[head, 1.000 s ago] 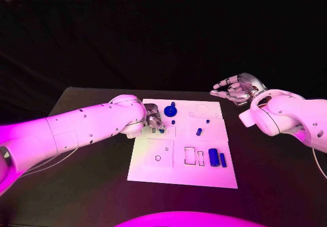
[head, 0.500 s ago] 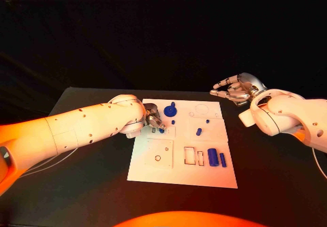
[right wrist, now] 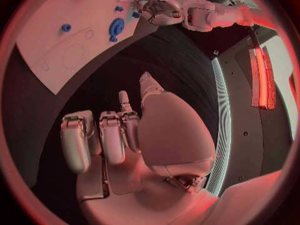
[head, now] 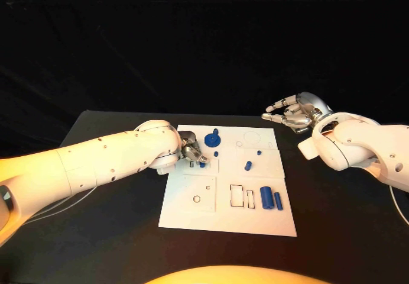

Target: Assemble the parts on the task board

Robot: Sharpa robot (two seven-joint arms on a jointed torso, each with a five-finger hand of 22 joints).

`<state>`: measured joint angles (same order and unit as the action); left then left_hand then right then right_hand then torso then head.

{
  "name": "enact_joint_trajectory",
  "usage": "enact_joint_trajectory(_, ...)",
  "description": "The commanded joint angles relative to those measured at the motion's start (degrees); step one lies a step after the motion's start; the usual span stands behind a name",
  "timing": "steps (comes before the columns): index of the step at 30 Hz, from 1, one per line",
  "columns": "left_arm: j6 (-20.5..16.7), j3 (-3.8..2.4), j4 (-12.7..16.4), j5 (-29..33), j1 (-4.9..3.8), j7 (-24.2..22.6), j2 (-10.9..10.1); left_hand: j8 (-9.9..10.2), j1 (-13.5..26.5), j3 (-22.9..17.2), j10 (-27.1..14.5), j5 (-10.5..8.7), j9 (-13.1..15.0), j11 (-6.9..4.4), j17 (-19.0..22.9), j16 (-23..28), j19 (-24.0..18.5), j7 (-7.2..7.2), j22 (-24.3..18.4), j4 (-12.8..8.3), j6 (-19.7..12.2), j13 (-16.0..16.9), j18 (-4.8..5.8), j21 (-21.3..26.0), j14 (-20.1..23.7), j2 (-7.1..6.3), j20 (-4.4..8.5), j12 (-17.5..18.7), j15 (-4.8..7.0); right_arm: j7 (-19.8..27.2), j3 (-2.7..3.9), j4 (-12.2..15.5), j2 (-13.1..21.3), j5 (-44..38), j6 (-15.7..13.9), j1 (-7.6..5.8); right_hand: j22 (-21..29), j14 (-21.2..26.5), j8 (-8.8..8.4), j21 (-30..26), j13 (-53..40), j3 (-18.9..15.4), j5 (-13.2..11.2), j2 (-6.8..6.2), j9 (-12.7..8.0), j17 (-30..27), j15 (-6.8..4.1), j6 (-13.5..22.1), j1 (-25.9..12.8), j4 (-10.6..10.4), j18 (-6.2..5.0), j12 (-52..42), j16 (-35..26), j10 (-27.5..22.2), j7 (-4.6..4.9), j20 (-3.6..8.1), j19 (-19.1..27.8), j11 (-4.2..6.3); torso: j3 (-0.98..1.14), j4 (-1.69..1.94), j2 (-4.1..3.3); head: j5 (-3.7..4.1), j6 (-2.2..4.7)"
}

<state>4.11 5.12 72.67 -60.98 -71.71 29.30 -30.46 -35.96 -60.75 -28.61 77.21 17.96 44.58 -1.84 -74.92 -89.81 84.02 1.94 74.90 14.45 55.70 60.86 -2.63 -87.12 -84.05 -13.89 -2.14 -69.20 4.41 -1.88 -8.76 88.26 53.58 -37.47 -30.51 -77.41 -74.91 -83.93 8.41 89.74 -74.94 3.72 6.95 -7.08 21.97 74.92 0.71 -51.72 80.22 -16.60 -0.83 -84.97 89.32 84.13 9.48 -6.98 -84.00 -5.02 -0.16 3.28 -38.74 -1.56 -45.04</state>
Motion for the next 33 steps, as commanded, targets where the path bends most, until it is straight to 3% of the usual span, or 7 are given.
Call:
enact_joint_trajectory(1,0.3,-0.01,0.0,0.5,0.01,-0.4,0.1,0.2,0.0,0.9,-0.4,-0.35,0.1,0.09,-15.1,-0.2,0.5,0.15,7.4,0.6,0.2,0.1,0.84,0.2,-6.0,0.14,0.27,0.4,0.27,0.8,0.01,0.0,0.0,-0.1,0.6,0.03,-15.1,-5.3,0.30,0.3,-10.4,-0.4,-0.3,-0.12,-0.1,11.9,-0.24,0.4,-0.8,0.0,0.83,0.2,-0.4,1.6,-0.07,0.48,-6.0,0.36,0.00,0.00,-0.01,0.01,-0.05)
enact_joint_trajectory(12,-0.6,-0.06,0.0,0.6,0.01,-0.4,-0.6,0.8,0.5,5.2,-0.2,-6.42,0.2,0.18,-15.1,-0.2,0.5,0.23,7.4,2.3,0.6,0.6,0.82,0.3,-6.0,1.12,0.19,0.2,0.19,0.8,0.01,-0.1,0.0,0.1,0.6,0.05,-15.1,-5.3,0.41,0.3,-10.4,-0.6,-0.5,-0.01,-0.1,11.7,-0.24,0.5,-1.3,-0.1,0.83,0.3,-0.4,1.5,-0.06,0.48,-6.0,0.37,-0.07,-0.03,-0.02,-0.03,0.19)
enact_joint_trajectory(21,-1.3,-1.81,2.3,5.0,-0.08,-0.6,-2.9,1.0,0.8,6.3,-0.7,-7.35,0.3,0.26,-15.1,-0.2,0.1,0.32,7.0,2.3,0.3,-0.2,0.72,0.5,-6.0,1.27,0.16,0.9,0.16,0.8,0.00,-0.4,0.0,0.2,0.5,0.12,-15.1,-5.2,0.52,0.2,-10.3,-0.8,-0.6,0.08,-0.2,11.4,-0.25,0.5,-1.9,-0.1,0.82,0.3,-0.5,1.5,-0.07,0.49,-6.0,0.37,-0.04,0.01,0.17,0.25,0.95)
enact_joint_trajectory(23,-0.7,-2.39,2.6,8.9,-0.34,-0.7,-3.5,1.6,0.3,6.9,-2.9,-7.29,0.3,0.57,-15.1,-0.2,-0.8,0.71,5.7,2.3,-0.8,-3.6,0.42,1.0,-6.0,1.43,0.04,3.7,-0.07,0.9,0.00,-0.6,0.0,0.2,0.5,0.13,-15.1,-5.2,0.54,0.2,-10.3,-0.8,-0.6,0.11,-0.2,11.5,-0.25,0.6,-2.0,-0.1,0.81,0.3,-0.5,1.5,-0.07,0.49,-6.0,0.37,-0.02,0.00,0.20,0.30,1.02)
enact_joint_trajectory(24,-0.3,-2.75,2.7,10.5,-0.50,-0.7,-3.8,2.7,-0.5,7.5,-6.5,-7.17,-0.1,1.25,-15.1,-0.2,-1.6,1.51,4.7,2.3,-2.6,-9.2,0.20,1.6,-5.9,1.57,-0.31,8.5,-0.61,0.9,0.00,-0.7,-0.1,0.2,0.5,0.14,-15.0,-5.2,0.56,0.2,-10.4,-0.8,-0.6,0.16,-0.2,11.4,-0.25,0.6,-2.1,-0.1,0.80,0.3,-0.5,1.5,-0.07,0.49,-6.0,0.38,0.00,0.04,0.21,0.42,1.19)
enact_joint_trajectory(28,0.5,-3.99,2.8,13.2,-1.30,-0.9,-5.0,5.3,-2.0,8.8,-10.0,-7.08,-1.2,2.76,-13.9,0.6,-3.2,3.18,2.7,2.3,-5.6,-13.7,-0.25,2.5,-5.5,1.96,-1.29,12.4,-1.92,0.9,0.00,-1.0,-0.1,0.2,0.5,0.15,-15.1,-5.2,0.58,0.2,-10.3,-0.8,-0.6,0.21,-0.2,11.4,-0.25,0.6,-2.2,-0.1,0.81,0.3,-0.5,1.5,-0.07,0.49,-6.0,0.38,0.02,0.15,0.15,0.46,1.39)
enact_joint_trajectory(33,2.9,-4.57,1.1,13.9,-3.13,-1.2,-5.5,6.5,-3.7,10.2,-15.4,-6.89,-1.6,3.94,-9.9,3.2,-6.4,4.32,-1.4,2.2,-7.5,-19.3,-1.21,4.7,-3.7,2.44,-2.28,17.0,-2.94,0.9,0.00,-1.2,-0.2,0.2,0.5,0.16,-15.1,-5.2,0.58,0.2,-10.3,-0.8,-0.6,0.21,-0.2,11.4,-0.25,0.6,-2.2,-0.1,0.81,0.3,-0.5,1.5,-0.07,0.49,-6.0,0.38,0.00,0.15,0.19,0.51,1.71)
